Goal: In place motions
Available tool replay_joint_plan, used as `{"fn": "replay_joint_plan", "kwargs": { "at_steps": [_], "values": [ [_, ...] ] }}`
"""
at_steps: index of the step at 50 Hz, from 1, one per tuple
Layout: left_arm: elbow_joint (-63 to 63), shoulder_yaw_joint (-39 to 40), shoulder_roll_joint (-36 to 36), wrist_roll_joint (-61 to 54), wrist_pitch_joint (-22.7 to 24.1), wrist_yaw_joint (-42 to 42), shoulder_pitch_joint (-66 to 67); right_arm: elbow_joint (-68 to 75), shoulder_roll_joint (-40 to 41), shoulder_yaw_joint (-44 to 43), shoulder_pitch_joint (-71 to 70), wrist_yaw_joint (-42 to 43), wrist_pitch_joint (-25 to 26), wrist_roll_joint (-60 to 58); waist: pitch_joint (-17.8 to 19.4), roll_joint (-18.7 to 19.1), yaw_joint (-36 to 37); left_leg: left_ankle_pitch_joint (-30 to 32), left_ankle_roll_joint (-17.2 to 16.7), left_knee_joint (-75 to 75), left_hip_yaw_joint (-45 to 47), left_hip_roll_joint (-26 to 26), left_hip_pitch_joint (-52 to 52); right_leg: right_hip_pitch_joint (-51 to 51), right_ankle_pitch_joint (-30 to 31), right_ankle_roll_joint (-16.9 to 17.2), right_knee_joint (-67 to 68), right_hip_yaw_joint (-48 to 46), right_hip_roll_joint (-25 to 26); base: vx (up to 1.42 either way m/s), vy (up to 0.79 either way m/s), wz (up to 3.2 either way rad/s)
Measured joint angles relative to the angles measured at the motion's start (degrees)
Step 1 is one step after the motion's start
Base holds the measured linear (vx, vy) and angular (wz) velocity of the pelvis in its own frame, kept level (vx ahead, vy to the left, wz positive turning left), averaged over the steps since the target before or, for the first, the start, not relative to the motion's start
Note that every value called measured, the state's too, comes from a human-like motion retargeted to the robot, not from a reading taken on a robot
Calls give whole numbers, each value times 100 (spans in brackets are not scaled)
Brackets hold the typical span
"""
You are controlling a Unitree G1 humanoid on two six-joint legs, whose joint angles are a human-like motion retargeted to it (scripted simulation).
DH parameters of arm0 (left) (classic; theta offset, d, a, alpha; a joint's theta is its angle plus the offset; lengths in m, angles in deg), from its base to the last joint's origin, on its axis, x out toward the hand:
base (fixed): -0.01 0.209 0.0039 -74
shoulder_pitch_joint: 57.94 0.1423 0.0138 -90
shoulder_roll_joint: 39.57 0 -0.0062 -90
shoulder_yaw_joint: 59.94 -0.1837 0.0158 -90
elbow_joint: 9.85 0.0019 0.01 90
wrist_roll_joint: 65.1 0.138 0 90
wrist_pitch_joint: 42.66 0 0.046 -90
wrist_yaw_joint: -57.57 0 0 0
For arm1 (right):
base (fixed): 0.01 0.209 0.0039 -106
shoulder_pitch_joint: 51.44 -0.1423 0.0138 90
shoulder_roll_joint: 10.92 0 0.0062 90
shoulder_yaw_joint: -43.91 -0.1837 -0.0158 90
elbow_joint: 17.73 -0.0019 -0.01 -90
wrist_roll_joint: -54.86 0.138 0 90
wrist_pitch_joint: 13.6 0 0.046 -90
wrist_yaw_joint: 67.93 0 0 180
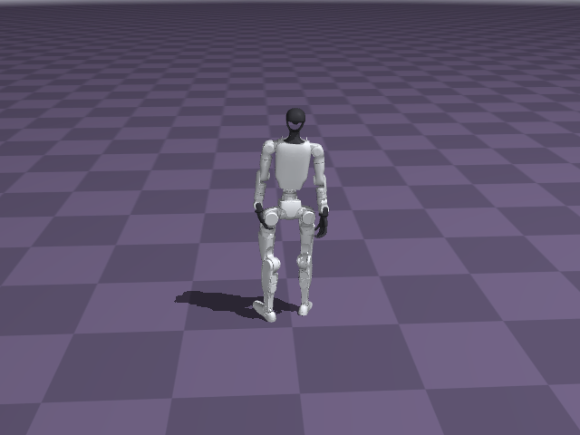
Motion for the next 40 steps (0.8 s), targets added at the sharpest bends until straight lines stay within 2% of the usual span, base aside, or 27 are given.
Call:
{"fn": "replay_joint_plan", "kwargs": {
  "at_steps": [11, 18, 23, 30, 40],
  "values": [
    [-73, 83, -45, 10, 12, -4, 12, 39, -4, 18, 114, -8, -26, 121, 22, -74, 314, 31, 129, 167, -575, -112, -354, 242, -183, 121, 22, -537, -178, 1, 14, 42],
    [-198, -41, -91, 260, 30, -107, 6, 244, -36, 66, 206, -57, -103, 161, 59, -148, 719, 218, 233, 325, -1521, -382, -807, 701, -393, 244, -61, -1502, -324, -3, 32, 119],
    [-268, -59, -132, 396, 37, 13, 67, 336, -80, 124, 296, -161, -231, 153, 4, -252, 1295, 434, 226, 397, -2227, -634, -1184, 946, -592, 368, -11, -2184, -437, -15, 35, 145],
    [-169, 108, -168, 48, -102, 212, 192, 310, -199, 61, 212, -224, -282, 111, 153, -307, 1967, 827, 59, 382, -3020, -950, -1445, 1459, -919, 519, 200, -3171, -396, -32, 24, 188],
    [308, 296, -231, -186, -32, 996, 520, -121, -406, -269, 49, -312, -406, 335, 536, -559, 3336, 1300, -416, 252, -3566, -1336, -1548, 2012, -1195, 746, 455, -4204, -290, -27, 4, 147]
  ]
}}
